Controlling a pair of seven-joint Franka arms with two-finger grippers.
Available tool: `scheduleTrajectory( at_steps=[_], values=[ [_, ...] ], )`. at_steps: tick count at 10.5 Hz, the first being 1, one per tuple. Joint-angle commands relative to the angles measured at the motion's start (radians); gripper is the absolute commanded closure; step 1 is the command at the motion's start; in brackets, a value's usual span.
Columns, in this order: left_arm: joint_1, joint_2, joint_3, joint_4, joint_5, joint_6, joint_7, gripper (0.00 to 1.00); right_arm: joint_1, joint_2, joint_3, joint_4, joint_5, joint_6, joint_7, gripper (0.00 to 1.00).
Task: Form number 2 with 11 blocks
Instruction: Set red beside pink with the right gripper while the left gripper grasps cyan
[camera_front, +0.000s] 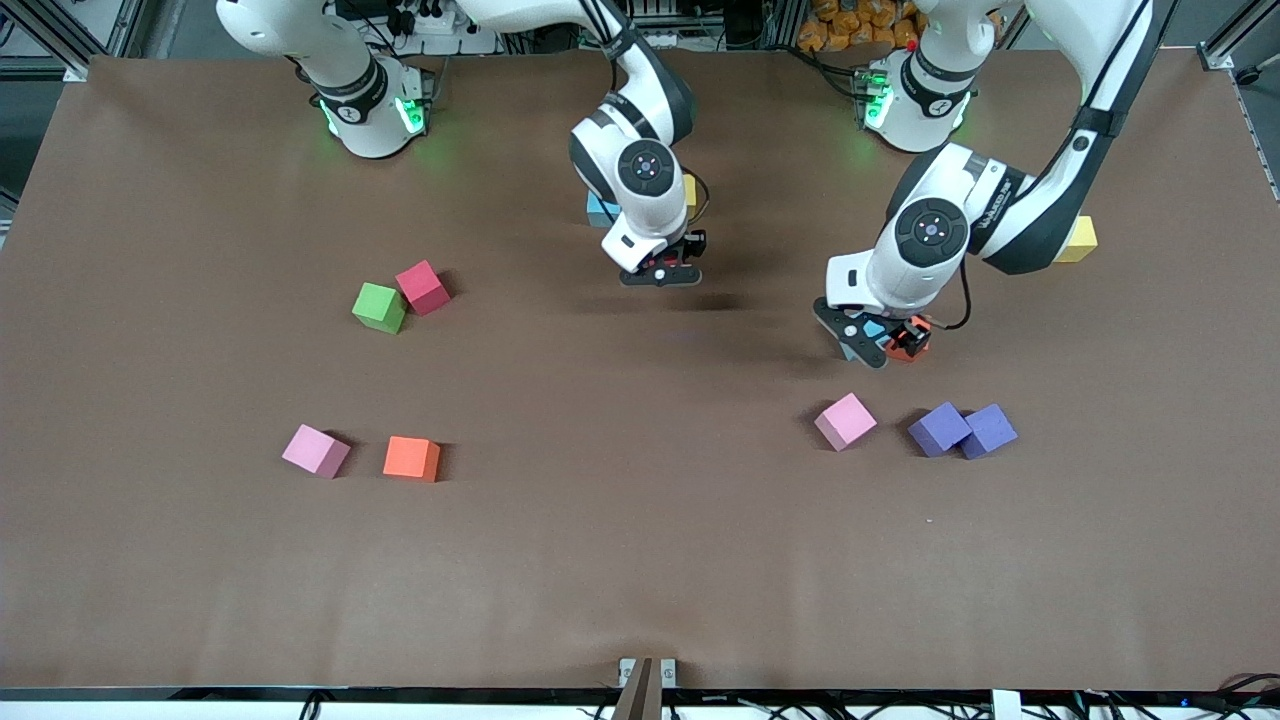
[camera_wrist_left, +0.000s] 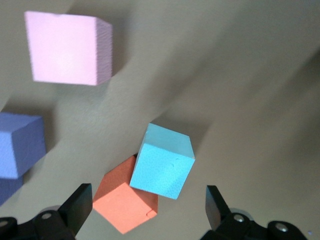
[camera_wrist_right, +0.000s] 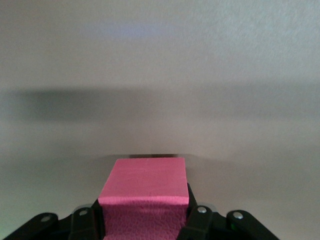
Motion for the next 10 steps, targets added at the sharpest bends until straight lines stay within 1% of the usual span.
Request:
scheduleTrajectory(
  at_steps=[1, 3, 5, 7, 10],
  values=[
    [0.021, 0.014, -0.015, -0.039, 0.029, 0.075, 0.093, 0.0, 0.029, 0.011, -0.021, 0.02, 0.0, -0.014, 0.045, 0.73],
    [0.036, 0.019, -0.013, -0.064, 0.041, 0.114, 0.096, 0.0, 0.046, 0.013, -0.021, 0.018, 0.0, -0.009, 0.066, 0.73],
    [0.045, 0.019, -0.013, -0.106, 0.089, 0.165, 0.095, 0.0, 0.063, 0.016, -0.021, 0.018, 0.0, -0.003, 0.08, 0.73],
    [0.051, 0.02, -0.013, -0.126, 0.09, 0.192, 0.095, 0.0, 0.077, 0.02, -0.023, 0.015, 0.0, 0.009, 0.091, 0.73],
    [0.053, 0.02, -0.013, -0.164, 0.09, 0.238, 0.095, 0.0, 0.113, 0.028, -0.041, 0.01, -0.008, 0.009, 0.091, 0.73]
  ],
)
